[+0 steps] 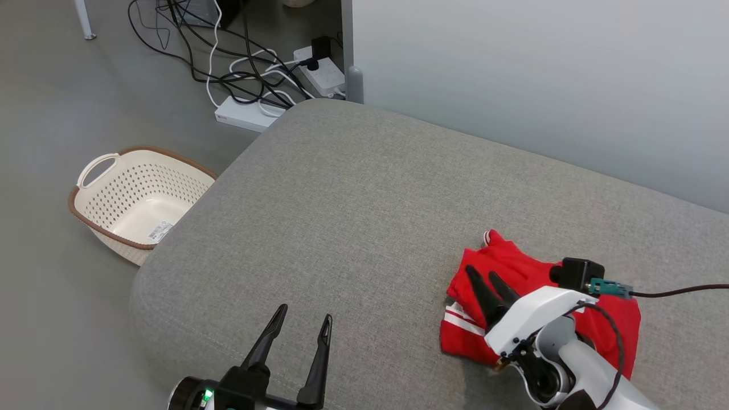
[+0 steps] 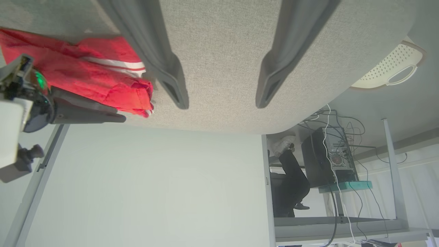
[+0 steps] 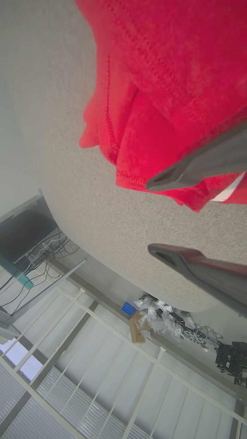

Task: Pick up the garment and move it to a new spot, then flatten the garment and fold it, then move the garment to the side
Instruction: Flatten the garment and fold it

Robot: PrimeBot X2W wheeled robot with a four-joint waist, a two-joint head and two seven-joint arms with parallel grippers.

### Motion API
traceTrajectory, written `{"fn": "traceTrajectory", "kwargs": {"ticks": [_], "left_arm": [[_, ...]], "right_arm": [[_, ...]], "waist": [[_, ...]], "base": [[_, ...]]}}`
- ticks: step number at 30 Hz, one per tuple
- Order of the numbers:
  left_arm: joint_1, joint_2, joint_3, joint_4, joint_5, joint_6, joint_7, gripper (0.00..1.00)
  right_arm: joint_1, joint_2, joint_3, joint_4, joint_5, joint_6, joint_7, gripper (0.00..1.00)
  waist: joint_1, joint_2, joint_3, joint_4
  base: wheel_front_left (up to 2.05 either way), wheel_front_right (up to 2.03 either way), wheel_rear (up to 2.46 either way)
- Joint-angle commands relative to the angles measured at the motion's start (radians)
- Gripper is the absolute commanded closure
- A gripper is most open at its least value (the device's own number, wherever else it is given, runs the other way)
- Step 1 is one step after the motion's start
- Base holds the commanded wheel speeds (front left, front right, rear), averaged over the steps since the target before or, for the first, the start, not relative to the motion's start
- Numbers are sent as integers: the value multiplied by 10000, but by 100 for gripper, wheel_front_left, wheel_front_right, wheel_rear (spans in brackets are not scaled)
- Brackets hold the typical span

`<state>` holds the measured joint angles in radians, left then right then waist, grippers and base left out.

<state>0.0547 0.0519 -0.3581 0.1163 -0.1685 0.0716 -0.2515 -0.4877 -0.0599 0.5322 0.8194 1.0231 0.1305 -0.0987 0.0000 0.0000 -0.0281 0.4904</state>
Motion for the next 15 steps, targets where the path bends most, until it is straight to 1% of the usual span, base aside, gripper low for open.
{"fn": "traceTrajectory", "kwargs": {"ticks": [1,5,7,10,12,15], "left_arm": [[-413,-16,301,-187,-57,-18,-103,0],[-394,-17,350,-174,-55,-4,-103,0],[-388,-17,363,-185,-49,5,-103,0],[-373,-17,402,-246,-49,21,-103,0],[-362,-17,430,-281,-46,16,-103,0],[-372,-17,465,-321,-45,11,-103,0]], "right_arm": [[-334,95,339,-187,256,2,-216,0],[-449,96,993,-220,828,2,-515,0],[-544,96,1250,-215,857,2,-789,0],[-742,96,1430,49,435,2,-1217,0],[-845,77,1380,145,128,2,-1419,0],[-917,-126,1186,194,-415,2,-1575,0]], "waist": [[0,0,1,4],[0,0,-38,-104],[0,0,-71,-233],[0,0,-121,-489],[0,0,-132,-712],[0,0,-135,-1107]], "base": [[0,0,0],[0,0,0],[0,0,0],[0,0,0],[0,0,0],[0,0,0]]}}
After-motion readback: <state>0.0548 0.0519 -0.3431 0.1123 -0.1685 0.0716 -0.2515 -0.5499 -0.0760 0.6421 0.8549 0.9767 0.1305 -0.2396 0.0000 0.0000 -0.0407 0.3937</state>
